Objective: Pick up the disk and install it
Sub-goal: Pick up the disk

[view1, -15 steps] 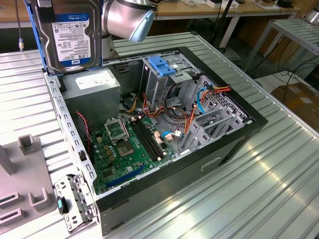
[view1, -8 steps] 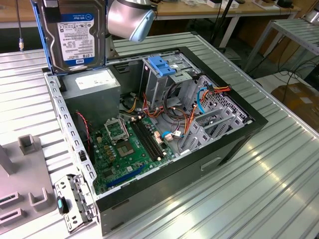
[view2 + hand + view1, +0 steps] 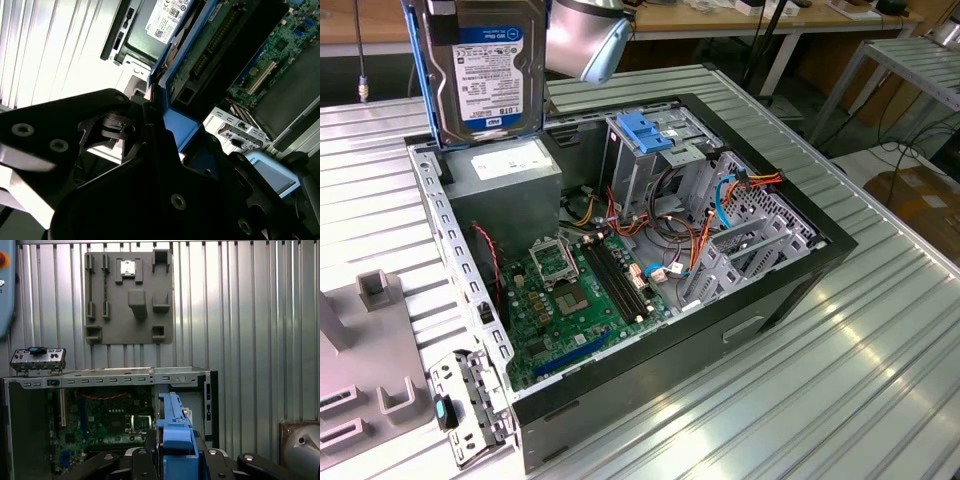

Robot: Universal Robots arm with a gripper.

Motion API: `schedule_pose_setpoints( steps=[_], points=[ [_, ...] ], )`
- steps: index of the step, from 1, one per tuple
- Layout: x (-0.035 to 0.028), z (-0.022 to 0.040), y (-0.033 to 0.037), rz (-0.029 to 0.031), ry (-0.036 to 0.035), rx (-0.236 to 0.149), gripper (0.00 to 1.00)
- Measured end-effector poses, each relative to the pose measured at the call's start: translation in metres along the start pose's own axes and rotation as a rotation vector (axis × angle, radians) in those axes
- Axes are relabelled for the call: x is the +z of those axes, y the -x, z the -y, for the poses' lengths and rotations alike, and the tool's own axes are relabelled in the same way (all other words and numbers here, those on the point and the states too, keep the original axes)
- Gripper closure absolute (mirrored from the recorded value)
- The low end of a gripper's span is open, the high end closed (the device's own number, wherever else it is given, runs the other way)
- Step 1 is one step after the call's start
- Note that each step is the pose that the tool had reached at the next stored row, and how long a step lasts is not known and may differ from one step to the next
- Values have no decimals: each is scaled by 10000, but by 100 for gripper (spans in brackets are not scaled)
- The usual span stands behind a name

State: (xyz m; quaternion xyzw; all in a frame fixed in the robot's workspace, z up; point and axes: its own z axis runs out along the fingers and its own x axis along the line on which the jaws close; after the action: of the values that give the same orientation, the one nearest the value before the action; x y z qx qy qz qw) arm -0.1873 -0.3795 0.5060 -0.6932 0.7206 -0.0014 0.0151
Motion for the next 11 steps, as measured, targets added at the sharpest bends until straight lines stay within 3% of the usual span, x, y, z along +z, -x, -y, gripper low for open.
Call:
schedule_pose_setpoints(
  steps=[11],
  points=[
    [3, 163, -4, -1, 4, 0, 63]
  ],
)
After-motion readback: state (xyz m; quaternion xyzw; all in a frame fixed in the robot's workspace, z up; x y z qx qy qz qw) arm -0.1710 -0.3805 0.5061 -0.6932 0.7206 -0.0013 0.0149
